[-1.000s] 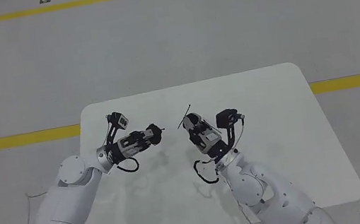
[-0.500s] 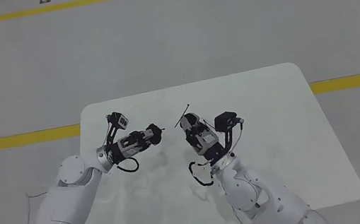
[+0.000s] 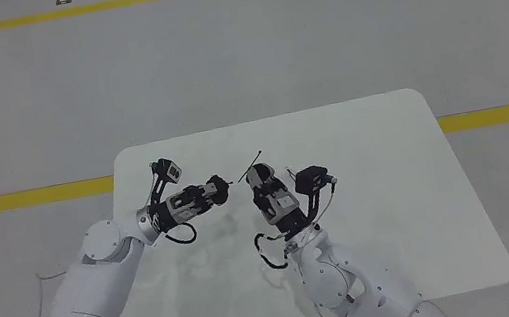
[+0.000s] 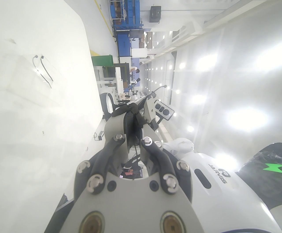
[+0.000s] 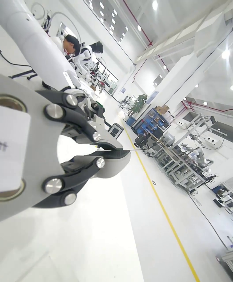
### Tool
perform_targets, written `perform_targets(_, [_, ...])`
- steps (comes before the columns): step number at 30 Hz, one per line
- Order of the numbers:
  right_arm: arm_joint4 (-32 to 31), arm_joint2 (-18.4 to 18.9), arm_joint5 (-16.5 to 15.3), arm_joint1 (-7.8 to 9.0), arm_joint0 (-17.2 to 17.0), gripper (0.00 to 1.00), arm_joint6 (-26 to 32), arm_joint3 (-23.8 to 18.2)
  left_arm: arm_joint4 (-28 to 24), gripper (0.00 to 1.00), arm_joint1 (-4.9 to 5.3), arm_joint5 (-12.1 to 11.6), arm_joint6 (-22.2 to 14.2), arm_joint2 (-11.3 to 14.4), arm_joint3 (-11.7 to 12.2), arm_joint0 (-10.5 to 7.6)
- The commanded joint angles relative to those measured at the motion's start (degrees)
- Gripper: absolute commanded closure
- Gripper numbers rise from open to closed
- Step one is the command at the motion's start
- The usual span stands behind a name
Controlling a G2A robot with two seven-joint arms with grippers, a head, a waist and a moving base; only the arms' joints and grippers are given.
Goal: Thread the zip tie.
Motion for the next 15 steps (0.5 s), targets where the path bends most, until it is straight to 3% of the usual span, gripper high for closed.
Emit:
perform_targets(1, [0.0,0.0,0.0,0.0,0.0,1.0,0.0,0.0,0.0,1.0,0.0,0.0,0.0,0.0,0.0,0.0])
perform_targets(15, [-0.4,-0.7,2.9,-1.48,0.7,1.0,-0.3,0.4,0.0,1.0,0.0,0.0,0.0,0.0,0.0,0.0])
